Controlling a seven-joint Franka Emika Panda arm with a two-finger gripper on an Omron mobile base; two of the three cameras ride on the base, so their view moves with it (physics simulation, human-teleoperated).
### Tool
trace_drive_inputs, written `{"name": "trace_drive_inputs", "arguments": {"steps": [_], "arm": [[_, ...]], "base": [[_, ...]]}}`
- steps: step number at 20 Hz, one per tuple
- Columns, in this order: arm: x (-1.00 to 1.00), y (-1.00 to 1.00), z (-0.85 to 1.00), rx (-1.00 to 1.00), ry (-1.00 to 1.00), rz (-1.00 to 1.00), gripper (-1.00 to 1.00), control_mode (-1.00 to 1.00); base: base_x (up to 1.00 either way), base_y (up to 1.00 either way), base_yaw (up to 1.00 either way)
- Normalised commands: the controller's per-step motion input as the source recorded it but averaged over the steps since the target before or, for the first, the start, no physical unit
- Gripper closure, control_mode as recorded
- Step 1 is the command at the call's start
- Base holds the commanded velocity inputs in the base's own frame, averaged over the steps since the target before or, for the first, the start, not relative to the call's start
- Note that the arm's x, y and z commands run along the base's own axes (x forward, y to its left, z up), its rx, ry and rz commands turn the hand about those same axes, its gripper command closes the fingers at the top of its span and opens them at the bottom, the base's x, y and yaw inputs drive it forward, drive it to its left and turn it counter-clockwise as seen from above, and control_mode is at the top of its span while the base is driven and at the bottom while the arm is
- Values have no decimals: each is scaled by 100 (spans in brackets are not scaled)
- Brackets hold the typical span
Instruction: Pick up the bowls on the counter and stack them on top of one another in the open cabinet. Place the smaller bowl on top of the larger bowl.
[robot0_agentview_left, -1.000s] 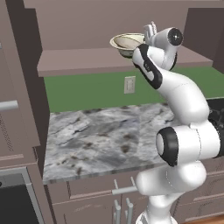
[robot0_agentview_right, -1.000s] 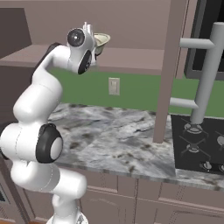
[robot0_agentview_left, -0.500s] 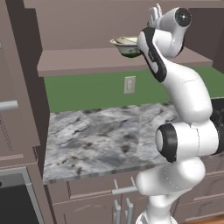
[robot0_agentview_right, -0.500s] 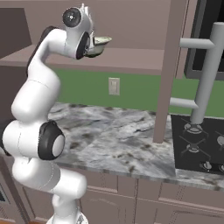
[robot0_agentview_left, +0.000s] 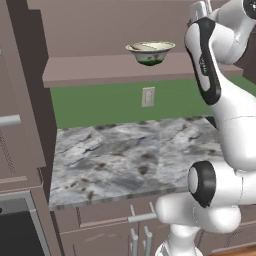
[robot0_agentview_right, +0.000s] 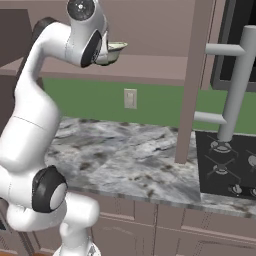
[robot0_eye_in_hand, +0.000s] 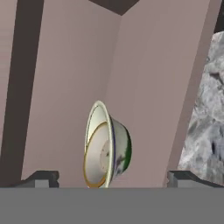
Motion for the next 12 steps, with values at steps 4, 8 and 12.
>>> {"name": "trace_drive_inputs", "arguments": {"steps": [4, 8, 12], "arm": [[-100, -22, 0, 0, 2, 7, -100, -100], [-100, -15, 6, 0, 2, 6, -100, -100], [-100, -19, 10, 0, -12, 1, -100, -100]], "base": [[0, 0, 0], [0, 0, 0], [0, 0, 0]]}}
